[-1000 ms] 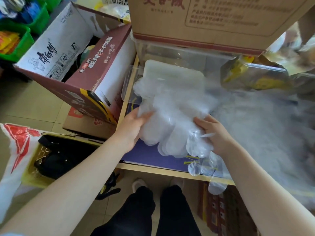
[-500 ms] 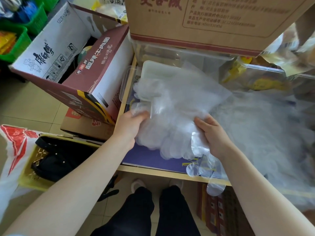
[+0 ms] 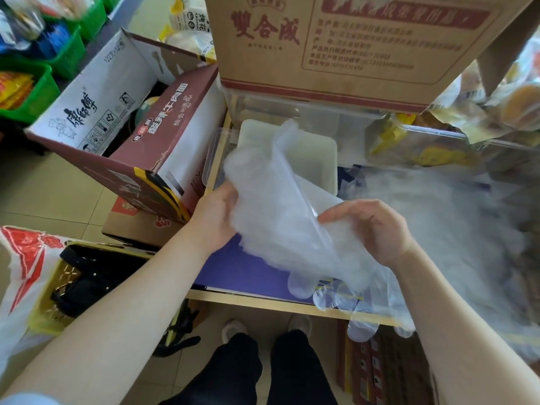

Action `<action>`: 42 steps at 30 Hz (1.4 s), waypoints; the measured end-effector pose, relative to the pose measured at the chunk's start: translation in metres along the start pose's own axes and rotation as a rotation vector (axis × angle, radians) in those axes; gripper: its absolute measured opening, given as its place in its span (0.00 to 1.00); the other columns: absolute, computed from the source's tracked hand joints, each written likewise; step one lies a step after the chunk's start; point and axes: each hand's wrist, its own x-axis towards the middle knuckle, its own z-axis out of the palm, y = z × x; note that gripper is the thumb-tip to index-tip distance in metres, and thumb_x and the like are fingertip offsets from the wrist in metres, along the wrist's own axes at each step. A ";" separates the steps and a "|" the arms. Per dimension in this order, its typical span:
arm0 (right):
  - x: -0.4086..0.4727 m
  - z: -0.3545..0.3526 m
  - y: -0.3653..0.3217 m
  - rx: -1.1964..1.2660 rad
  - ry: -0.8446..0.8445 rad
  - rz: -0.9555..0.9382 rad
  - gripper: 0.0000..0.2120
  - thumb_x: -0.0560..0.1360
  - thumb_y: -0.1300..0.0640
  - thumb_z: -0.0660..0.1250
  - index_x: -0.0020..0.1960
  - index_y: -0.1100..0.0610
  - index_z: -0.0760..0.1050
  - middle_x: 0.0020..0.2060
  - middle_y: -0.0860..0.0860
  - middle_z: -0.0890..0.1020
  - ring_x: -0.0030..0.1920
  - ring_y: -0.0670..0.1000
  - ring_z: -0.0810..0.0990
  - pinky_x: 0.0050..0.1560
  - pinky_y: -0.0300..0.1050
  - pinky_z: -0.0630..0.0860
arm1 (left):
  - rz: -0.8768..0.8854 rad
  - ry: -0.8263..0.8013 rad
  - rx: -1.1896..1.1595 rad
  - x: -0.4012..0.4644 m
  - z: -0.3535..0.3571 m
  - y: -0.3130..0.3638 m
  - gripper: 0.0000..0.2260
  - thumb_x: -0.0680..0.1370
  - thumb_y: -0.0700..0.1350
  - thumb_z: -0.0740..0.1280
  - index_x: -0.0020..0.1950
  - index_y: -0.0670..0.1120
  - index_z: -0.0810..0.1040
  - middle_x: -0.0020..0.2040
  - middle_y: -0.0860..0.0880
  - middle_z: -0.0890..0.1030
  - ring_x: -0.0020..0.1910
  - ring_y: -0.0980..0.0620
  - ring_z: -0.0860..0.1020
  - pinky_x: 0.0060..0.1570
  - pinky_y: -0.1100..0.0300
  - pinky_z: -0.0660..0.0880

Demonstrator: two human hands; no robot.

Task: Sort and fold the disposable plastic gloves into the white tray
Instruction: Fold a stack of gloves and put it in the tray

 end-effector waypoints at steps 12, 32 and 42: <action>-0.001 0.014 0.032 -1.354 0.225 -0.680 0.11 0.74 0.56 0.61 0.38 0.57 0.80 0.32 0.51 0.76 0.29 0.51 0.69 0.28 0.36 0.62 | 0.246 0.227 0.385 -0.013 0.019 -0.007 0.47 0.63 0.67 0.70 0.75 0.54 0.52 0.68 0.56 0.65 0.64 0.57 0.67 0.63 0.58 0.65; -0.004 0.007 0.016 -0.488 0.268 -0.156 0.05 0.72 0.63 0.68 0.39 0.55 0.75 0.31 0.49 0.74 0.32 0.45 0.69 0.33 0.40 0.65 | 0.966 0.205 1.308 -0.026 -0.011 0.006 0.23 0.75 0.47 0.67 0.68 0.42 0.68 0.65 0.47 0.70 0.65 0.52 0.65 0.64 0.61 0.60; -0.014 -0.006 0.018 -0.239 0.252 -0.033 0.09 0.75 0.67 0.65 0.41 0.55 0.75 0.29 0.46 0.78 0.29 0.44 0.75 0.32 0.38 0.72 | 0.156 -0.309 1.331 -0.021 0.009 0.027 0.05 0.72 0.43 0.72 0.45 0.43 0.81 0.41 0.48 0.84 0.41 0.50 0.82 0.43 0.57 0.77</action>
